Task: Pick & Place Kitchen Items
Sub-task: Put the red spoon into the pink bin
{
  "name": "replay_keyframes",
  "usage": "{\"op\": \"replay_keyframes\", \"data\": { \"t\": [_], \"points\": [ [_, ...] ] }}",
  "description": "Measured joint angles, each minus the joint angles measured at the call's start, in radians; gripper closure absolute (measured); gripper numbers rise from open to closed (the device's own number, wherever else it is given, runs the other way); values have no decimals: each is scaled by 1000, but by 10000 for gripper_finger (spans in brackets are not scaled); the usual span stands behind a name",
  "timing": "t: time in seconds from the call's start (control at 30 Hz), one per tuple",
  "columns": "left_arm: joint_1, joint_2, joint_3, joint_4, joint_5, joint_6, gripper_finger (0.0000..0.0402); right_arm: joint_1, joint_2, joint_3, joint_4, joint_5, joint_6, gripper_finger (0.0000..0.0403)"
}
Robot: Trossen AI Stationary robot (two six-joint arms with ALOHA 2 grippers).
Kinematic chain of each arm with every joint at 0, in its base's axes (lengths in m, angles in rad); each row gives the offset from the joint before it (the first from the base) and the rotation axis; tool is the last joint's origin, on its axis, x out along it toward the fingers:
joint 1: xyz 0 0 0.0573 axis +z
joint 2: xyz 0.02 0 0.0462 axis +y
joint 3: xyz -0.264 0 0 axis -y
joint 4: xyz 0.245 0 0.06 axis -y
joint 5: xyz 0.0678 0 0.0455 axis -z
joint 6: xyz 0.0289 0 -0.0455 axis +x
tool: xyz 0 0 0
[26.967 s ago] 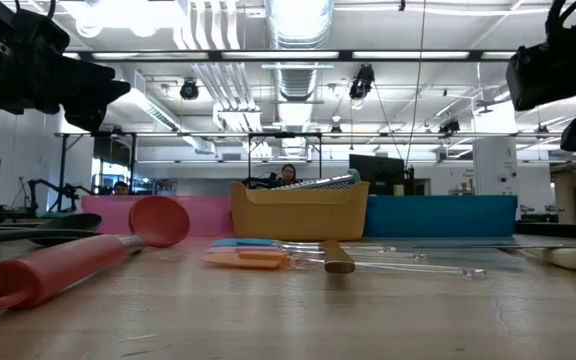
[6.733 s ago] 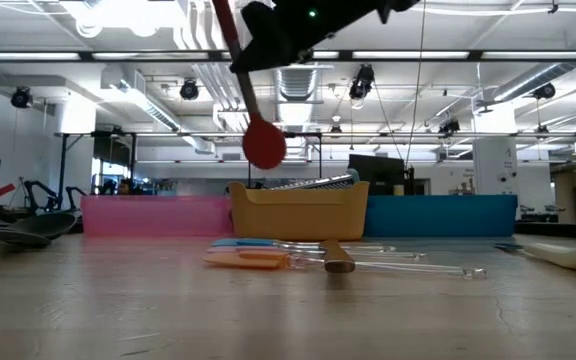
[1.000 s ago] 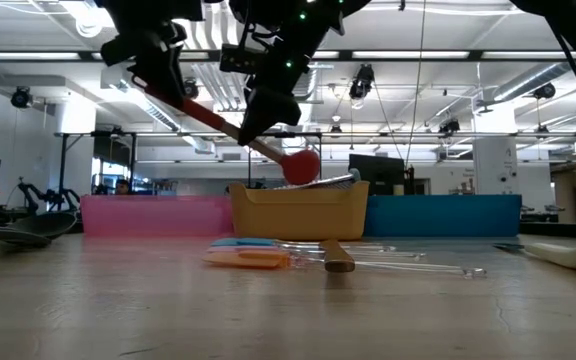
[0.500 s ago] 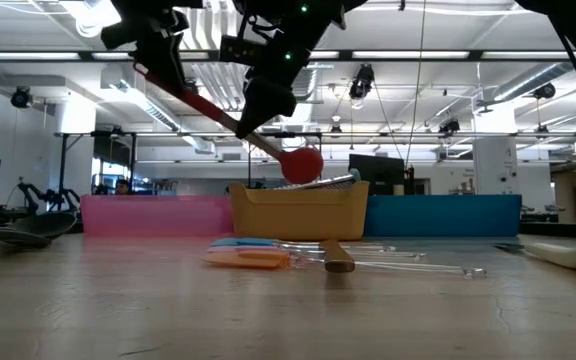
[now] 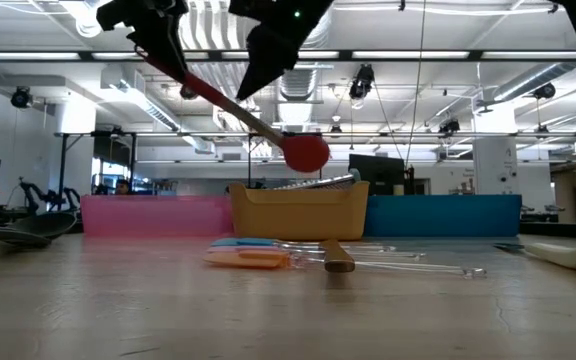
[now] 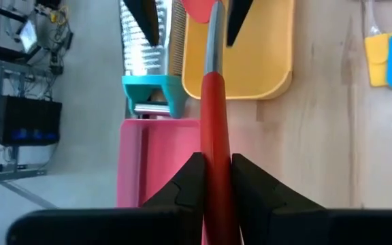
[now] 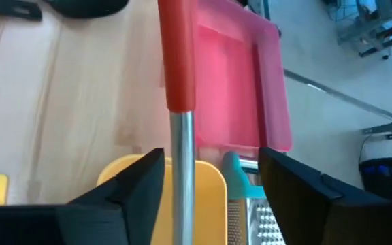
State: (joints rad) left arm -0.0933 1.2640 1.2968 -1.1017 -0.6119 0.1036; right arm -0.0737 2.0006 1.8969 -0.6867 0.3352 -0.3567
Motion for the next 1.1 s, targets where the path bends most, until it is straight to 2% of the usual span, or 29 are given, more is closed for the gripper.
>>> {"op": "replay_keyframes", "data": {
  "t": [0.23, 0.6, 0.87, 1.1],
  "points": [
    [0, -75, 0, -115, -69, 0, 346, 0, -95, 0, -111, -52, 94, 122],
    [0, -255, -24, -370, -117, -121, 346, -1, -167, -4, -258, -48, 200, 78],
    [9, -341, -100, -472, -169, -101, 346, -13, -168, -8, -245, -45, 193, 69],
    [76, -398, -193, -470, -202, -46, 347, -24, -168, -35, -209, -44, 186, 90]
  ]
}}
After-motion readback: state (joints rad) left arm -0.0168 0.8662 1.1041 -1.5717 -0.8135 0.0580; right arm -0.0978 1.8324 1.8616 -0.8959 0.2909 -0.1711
